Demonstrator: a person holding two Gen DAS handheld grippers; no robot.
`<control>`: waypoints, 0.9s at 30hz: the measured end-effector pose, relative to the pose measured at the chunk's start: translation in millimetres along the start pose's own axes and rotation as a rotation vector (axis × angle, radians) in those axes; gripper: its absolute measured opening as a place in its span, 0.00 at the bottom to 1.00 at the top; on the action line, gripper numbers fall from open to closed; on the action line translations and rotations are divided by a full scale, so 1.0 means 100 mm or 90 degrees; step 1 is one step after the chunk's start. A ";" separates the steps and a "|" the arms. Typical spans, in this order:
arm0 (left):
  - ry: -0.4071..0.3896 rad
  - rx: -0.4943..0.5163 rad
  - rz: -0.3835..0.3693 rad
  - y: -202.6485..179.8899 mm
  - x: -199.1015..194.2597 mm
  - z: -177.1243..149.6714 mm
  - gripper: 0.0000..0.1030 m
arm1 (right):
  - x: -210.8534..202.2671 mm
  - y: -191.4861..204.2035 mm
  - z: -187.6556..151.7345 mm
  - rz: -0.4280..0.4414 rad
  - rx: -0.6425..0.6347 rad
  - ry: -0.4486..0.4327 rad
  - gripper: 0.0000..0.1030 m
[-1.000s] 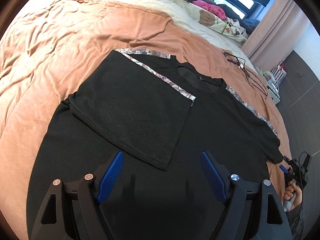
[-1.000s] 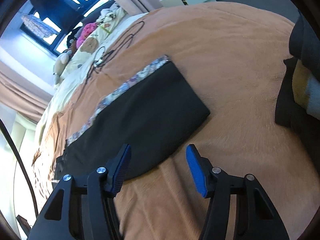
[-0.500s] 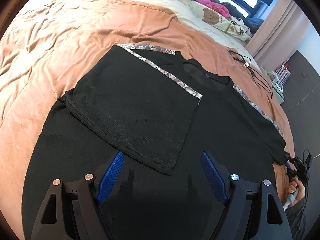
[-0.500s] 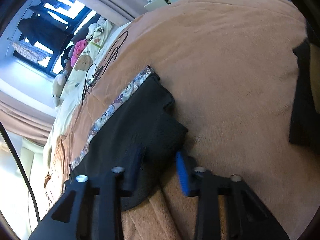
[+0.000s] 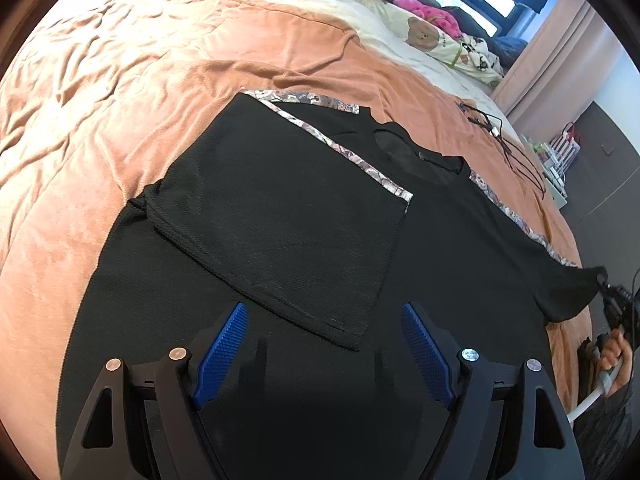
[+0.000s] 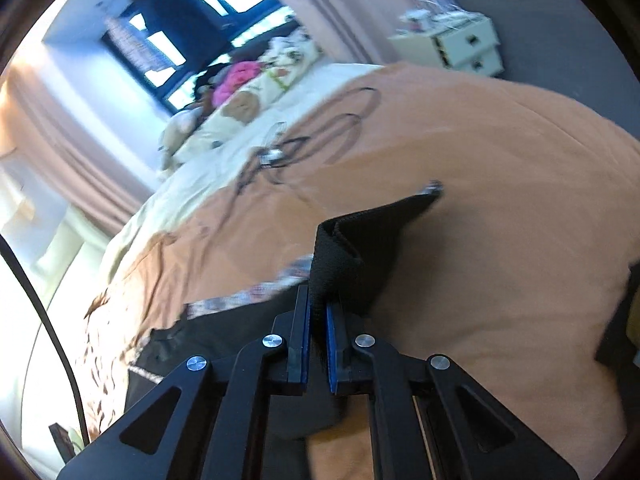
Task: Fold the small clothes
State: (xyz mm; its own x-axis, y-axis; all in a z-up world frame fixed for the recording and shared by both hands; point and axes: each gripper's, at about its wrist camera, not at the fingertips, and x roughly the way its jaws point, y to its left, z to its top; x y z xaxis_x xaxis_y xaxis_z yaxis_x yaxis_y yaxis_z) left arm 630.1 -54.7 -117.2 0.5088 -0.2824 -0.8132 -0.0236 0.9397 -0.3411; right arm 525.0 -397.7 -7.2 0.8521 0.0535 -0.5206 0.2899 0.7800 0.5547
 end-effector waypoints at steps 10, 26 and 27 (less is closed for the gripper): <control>-0.010 -0.015 -0.011 0.16 -0.18 -0.03 0.78 | 0.07 0.55 -0.08 0.077 -0.104 0.031 0.03; -0.009 -0.013 -0.017 0.19 -0.25 -0.03 0.78 | 0.45 0.97 -0.25 0.145 -0.235 0.150 0.03; -0.008 -0.013 -0.016 0.19 -0.25 -0.03 0.78 | 0.49 0.99 -0.26 0.147 -0.243 0.160 0.03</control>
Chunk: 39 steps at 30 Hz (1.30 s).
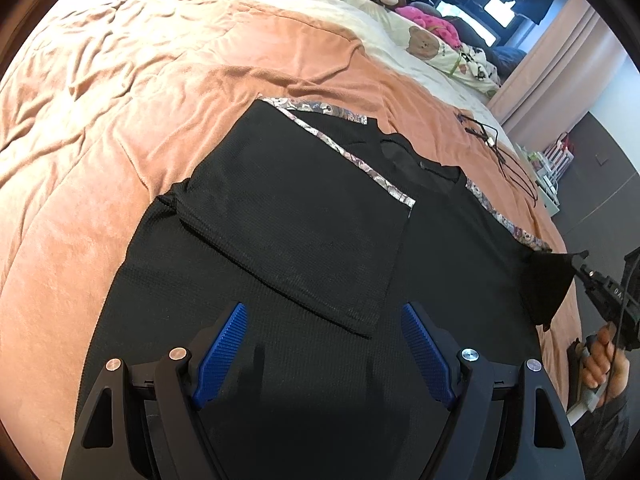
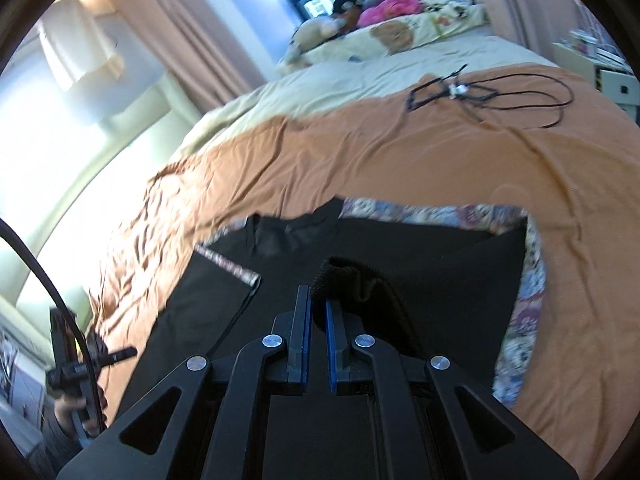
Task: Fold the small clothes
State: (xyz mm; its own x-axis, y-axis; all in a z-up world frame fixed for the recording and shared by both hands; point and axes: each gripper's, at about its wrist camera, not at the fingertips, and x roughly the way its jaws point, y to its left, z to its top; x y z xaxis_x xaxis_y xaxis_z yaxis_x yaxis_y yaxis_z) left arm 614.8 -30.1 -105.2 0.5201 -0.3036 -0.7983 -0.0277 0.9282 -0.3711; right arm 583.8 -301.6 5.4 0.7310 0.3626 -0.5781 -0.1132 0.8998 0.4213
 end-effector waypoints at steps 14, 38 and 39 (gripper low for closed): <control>0.008 0.002 -0.004 -0.01 0.10 0.00 0.79 | 0.24 -0.15 0.01 0.012 0.000 0.145 0.47; 0.021 -0.001 -0.022 -0.01 0.27 0.01 0.78 | -0.09 -0.87 0.17 -0.145 0.066 0.146 0.02; 0.020 0.000 -0.024 -0.02 0.26 0.00 0.78 | -0.07 -0.78 0.18 -0.139 0.062 0.135 0.01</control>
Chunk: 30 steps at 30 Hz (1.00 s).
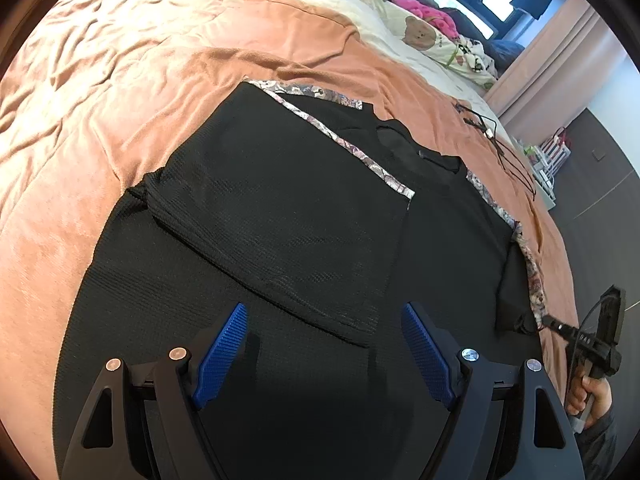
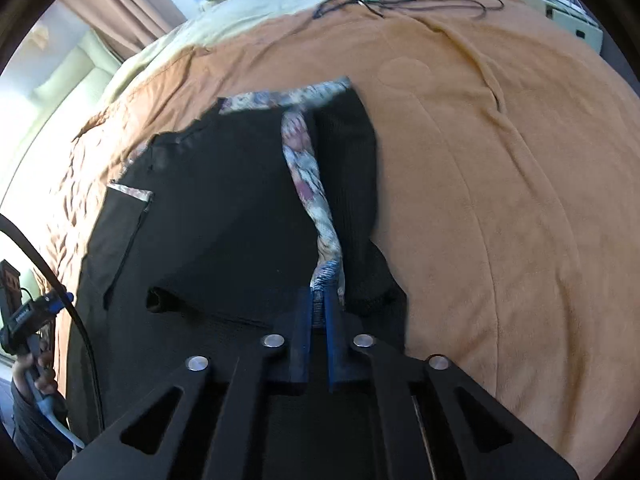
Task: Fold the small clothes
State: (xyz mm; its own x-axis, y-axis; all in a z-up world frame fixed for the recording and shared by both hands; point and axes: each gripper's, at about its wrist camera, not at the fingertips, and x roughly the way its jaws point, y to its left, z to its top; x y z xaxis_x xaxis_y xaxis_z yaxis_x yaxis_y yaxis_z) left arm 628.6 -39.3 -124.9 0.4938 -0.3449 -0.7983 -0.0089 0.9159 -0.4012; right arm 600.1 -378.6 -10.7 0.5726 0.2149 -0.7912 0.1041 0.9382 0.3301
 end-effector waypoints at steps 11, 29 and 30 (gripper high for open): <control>-0.002 -0.005 -0.019 0.02 0.02 0.06 0.78 | -0.11 0.74 0.37 0.090 -0.049 -0.052 0.00; 0.004 -0.008 -0.007 0.15 0.18 0.26 0.78 | 0.65 1.05 0.69 0.095 -0.034 -0.050 0.41; 0.004 -0.005 -0.009 0.14 0.19 0.26 0.78 | 0.64 1.03 0.67 0.093 -0.032 -0.055 0.64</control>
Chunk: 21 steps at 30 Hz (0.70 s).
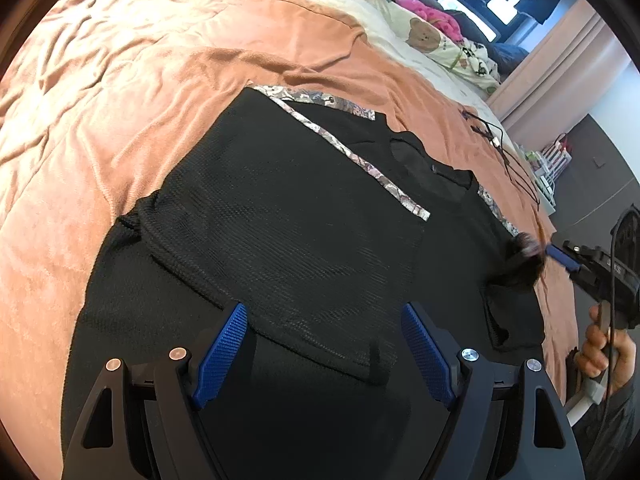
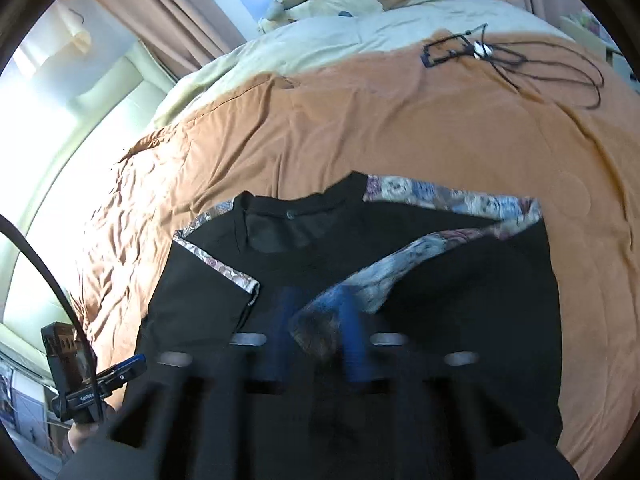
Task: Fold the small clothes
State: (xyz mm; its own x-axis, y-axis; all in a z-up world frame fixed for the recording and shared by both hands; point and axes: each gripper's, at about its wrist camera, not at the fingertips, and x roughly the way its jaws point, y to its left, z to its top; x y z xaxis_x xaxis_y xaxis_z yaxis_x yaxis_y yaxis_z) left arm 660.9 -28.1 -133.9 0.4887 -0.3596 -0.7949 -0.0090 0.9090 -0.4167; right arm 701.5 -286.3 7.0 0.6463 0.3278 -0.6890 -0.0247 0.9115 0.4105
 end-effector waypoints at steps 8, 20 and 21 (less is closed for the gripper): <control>0.014 0.025 -0.020 -0.33 0.15 -0.01 0.78 | -0.34 -0.34 -0.27 0.007 0.049 -0.039 0.69; 0.054 0.082 -0.058 -1.10 0.44 -0.16 0.78 | -0.97 -0.75 -0.93 -0.063 0.100 -0.066 0.69; 0.058 0.087 -0.060 -1.17 0.46 -0.17 0.78 | -0.99 -0.77 -0.96 -0.072 0.099 -0.064 0.69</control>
State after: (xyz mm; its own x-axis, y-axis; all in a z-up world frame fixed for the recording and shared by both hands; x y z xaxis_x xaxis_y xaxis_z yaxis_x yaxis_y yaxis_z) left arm 669.4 -154.7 -129.7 0.4004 -0.4564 -0.7946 0.1544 0.8883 -0.4325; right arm 566.3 -365.6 -13.4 0.7115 0.1920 -0.6760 0.1653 0.8892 0.4266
